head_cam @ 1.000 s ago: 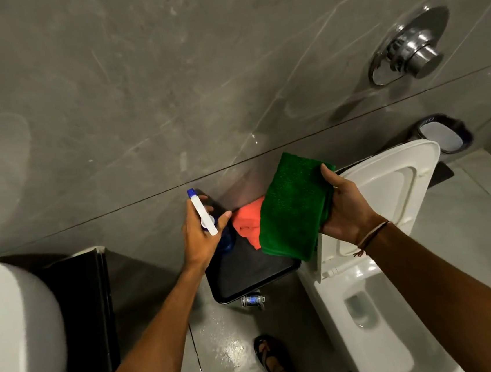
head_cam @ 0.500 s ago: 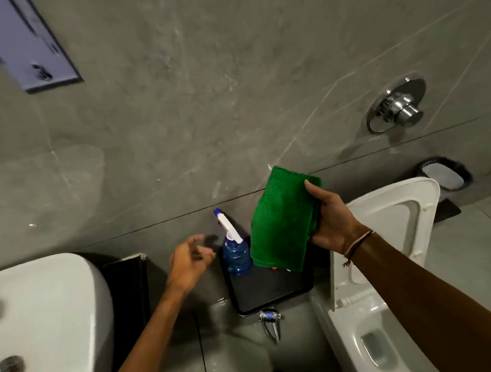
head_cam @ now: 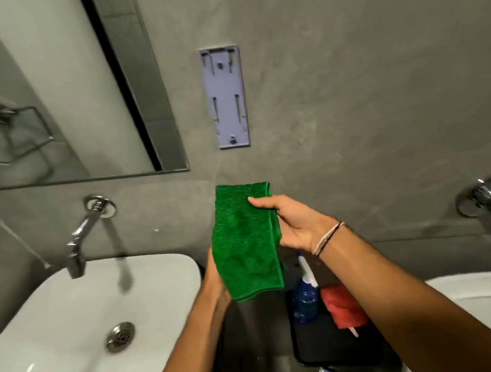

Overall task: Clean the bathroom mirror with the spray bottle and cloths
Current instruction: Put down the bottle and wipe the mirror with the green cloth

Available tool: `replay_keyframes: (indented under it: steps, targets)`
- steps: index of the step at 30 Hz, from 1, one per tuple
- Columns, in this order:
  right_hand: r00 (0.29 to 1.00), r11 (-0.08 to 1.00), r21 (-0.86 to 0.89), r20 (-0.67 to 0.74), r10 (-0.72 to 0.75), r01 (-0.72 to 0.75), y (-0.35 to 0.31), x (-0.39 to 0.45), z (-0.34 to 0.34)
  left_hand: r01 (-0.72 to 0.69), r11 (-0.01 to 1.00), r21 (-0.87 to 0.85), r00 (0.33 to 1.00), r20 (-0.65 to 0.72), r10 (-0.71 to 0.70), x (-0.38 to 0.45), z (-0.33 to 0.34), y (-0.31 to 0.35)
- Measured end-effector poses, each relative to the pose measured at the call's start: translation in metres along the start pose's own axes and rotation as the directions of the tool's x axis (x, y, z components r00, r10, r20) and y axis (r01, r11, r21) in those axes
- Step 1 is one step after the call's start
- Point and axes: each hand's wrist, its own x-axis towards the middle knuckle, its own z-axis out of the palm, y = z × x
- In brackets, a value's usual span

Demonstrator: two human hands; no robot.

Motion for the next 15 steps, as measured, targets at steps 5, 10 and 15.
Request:
replay_keyframes:
  steps: [5, 10, 15]
  targets:
    - [0.970, 0.927, -0.323, -0.080, -0.231, 0.194, -0.014, 0.035, 0.057, -0.108, 0.984, -0.139, 0.991, 0.063, 0.118, -0.028, -0.005, 0.030]
    - [0.904, 0.650, -0.725, -0.091, -0.417, 0.227, -0.018, 0.066, 0.088, -0.181, 0.951, -0.250, 0.976, 0.075, 0.206, -0.049, -0.021, 0.052]
    - [0.782, 0.326, -0.907, 0.008, -0.623, 0.268, -0.008, 0.074, 0.099, -0.283, 0.912, -0.297, 0.956, -0.007, 0.294, -0.058, -0.035, 0.070]
